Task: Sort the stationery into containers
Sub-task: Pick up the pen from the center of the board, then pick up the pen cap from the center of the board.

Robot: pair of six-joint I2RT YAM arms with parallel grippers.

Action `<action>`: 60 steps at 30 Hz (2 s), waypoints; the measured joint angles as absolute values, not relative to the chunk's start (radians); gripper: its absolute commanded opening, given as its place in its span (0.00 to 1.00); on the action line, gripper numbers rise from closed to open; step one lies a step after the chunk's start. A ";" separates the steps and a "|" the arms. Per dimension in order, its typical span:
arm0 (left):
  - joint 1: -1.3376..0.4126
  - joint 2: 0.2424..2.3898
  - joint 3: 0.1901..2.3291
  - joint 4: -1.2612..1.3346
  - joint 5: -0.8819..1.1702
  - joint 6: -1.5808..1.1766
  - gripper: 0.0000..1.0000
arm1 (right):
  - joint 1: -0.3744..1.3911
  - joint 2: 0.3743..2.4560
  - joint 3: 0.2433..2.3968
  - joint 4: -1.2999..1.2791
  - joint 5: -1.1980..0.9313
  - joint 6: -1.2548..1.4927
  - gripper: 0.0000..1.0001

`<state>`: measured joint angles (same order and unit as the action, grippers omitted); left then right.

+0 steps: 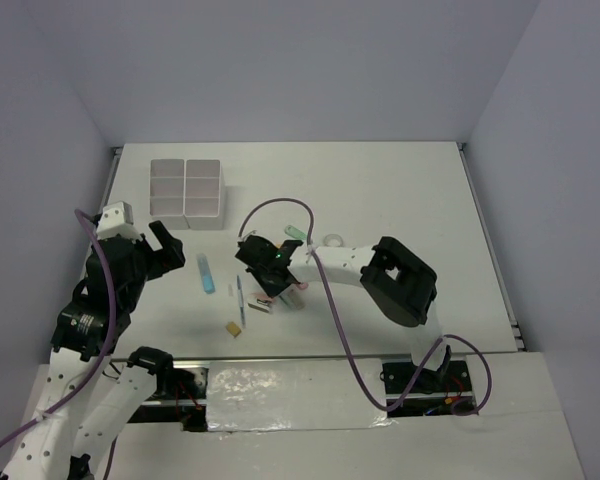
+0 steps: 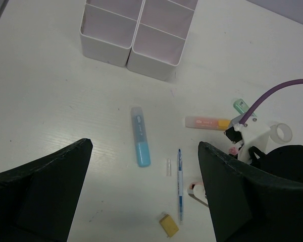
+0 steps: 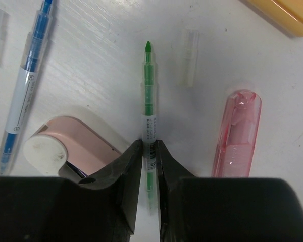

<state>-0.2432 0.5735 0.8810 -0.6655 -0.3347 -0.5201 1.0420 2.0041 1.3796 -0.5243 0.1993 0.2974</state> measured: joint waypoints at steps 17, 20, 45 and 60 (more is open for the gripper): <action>-0.243 0.609 0.881 -0.662 -0.255 -0.529 0.99 | 1.039 1.926 1.485 -0.615 0.297 0.262 0.00; -0.243 0.673 0.881 -0.650 -0.212 -0.550 0.99 | 1.024 1.802 1.480 -0.624 0.306 0.255 0.00; -0.527 1.341 0.779 -0.481 -0.400 -0.846 0.57 | 0.833 1.248 1.125 -0.654 0.359 0.263 0.00; -0.558 1.396 0.770 -0.466 -0.423 -0.873 0.52 | 0.833 1.218 1.086 -0.650 0.360 0.260 0.00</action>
<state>-0.5583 1.3960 0.7696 -0.4664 -0.4232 -0.8726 0.8330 1.2182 1.0863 -0.6498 0.3595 0.2600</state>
